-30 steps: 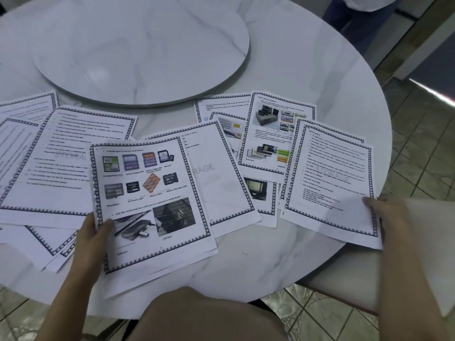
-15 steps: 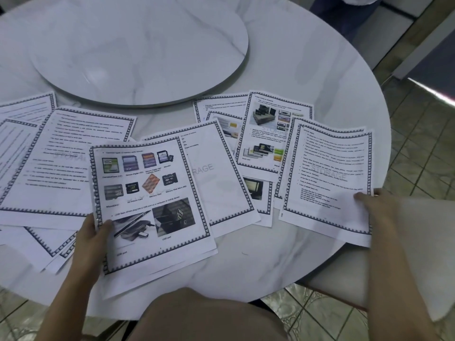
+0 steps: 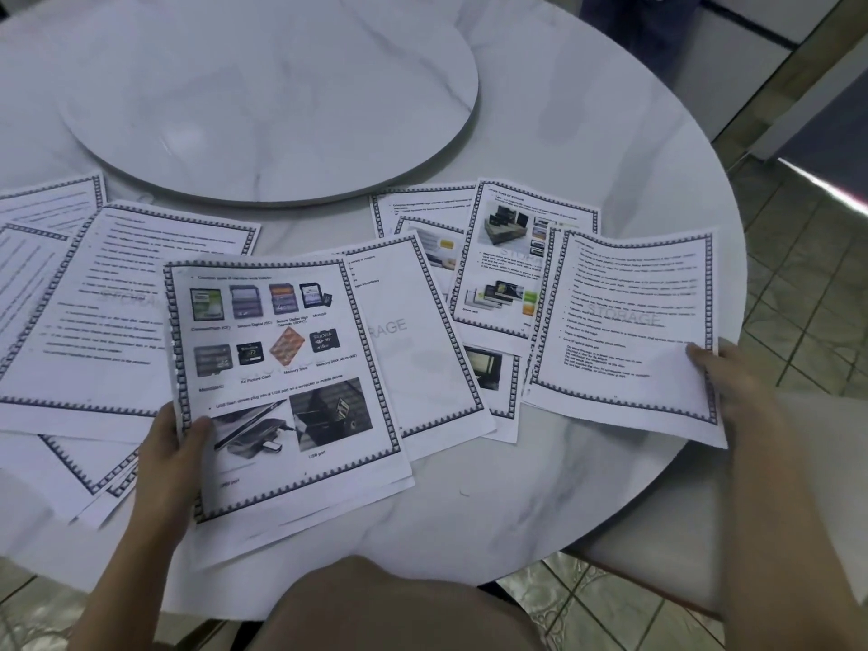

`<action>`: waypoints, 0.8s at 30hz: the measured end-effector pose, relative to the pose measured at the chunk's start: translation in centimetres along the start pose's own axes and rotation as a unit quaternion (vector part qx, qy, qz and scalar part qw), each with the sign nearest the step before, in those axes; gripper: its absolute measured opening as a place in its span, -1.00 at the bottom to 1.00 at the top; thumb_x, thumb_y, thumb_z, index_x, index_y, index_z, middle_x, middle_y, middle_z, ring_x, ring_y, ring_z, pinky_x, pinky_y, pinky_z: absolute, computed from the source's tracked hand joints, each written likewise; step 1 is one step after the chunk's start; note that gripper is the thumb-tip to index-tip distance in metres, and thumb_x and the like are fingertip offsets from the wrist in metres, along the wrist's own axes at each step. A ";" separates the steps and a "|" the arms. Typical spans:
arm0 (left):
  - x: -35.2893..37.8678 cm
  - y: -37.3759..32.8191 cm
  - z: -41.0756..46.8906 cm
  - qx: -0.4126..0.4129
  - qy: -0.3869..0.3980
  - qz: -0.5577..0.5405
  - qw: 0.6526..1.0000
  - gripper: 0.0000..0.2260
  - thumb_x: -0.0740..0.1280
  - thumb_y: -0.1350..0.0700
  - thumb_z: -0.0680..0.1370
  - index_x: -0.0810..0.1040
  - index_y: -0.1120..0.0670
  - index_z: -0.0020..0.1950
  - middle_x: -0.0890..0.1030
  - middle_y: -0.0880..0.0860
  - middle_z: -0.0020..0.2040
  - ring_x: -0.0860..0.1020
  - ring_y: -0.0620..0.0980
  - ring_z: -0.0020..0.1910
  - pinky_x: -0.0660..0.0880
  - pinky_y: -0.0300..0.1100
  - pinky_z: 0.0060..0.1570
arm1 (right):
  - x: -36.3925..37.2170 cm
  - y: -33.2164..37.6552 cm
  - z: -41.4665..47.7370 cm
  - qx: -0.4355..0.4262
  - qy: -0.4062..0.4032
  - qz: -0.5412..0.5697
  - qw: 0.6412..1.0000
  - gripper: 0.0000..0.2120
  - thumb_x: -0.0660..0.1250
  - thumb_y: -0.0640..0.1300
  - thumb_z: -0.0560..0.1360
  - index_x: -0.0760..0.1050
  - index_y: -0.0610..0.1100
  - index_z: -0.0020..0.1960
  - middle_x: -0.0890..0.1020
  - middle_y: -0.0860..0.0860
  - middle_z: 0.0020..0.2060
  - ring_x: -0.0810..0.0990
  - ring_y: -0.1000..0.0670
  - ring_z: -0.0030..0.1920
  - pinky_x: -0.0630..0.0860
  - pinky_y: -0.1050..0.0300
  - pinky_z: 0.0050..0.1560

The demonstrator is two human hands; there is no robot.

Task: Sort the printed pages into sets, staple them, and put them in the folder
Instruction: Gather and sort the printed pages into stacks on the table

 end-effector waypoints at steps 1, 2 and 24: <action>0.1 -0.2 0.1 0.005 -0.002 0.002 1.000 -0.72 0.14 0.27 0.58 0.40 0.23 0.29 0.49 0.25 0.24 0.42 0.05 0.05 0.32 -0.07 0.08 | 0.1 0.6 0.1 -0.014 -0.004 0.000 1.000 -0.67 0.20 -0.17 0.56 0.38 -0.21 0.31 0.51 -0.20 0.23 0.53 -0.09 -0.09 0.44 -0.06 0.17; 0.1 -0.3 0.2 0.009 -0.004 0.005 1.000 -0.73 0.14 0.27 0.58 0.40 0.23 0.28 0.50 0.25 0.23 0.42 0.04 0.05 0.32 -0.08 0.07 | 0.2 1.2 0.2 -0.028 -0.005 0.003 1.000 -0.67 0.20 -0.18 0.56 0.38 -0.21 0.31 0.51 -0.18 0.22 0.53 -0.04 -0.12 0.43 -0.03 0.15; 2.7 -1.1 2.4 0.030 0.040 0.001 0.999 -0.73 0.14 0.29 0.58 0.41 0.19 0.28 0.49 0.07 0.10 0.44 0.04 0.07 0.33 -0.10 0.08 | 11.6 9.4 3.8 -0.114 0.023 -0.128 0.985 -0.73 0.22 -0.24 0.52 0.49 -0.31 0.17 0.59 -0.18 0.09 0.55 -0.16 0.06 0.44 0.13 0.02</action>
Point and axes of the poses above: each hand's wrist, its own z-axis towards the middle knuckle, its own x-axis out of the palm, y = z × x, the point moved 3 cm from there along z, towards the middle knuckle
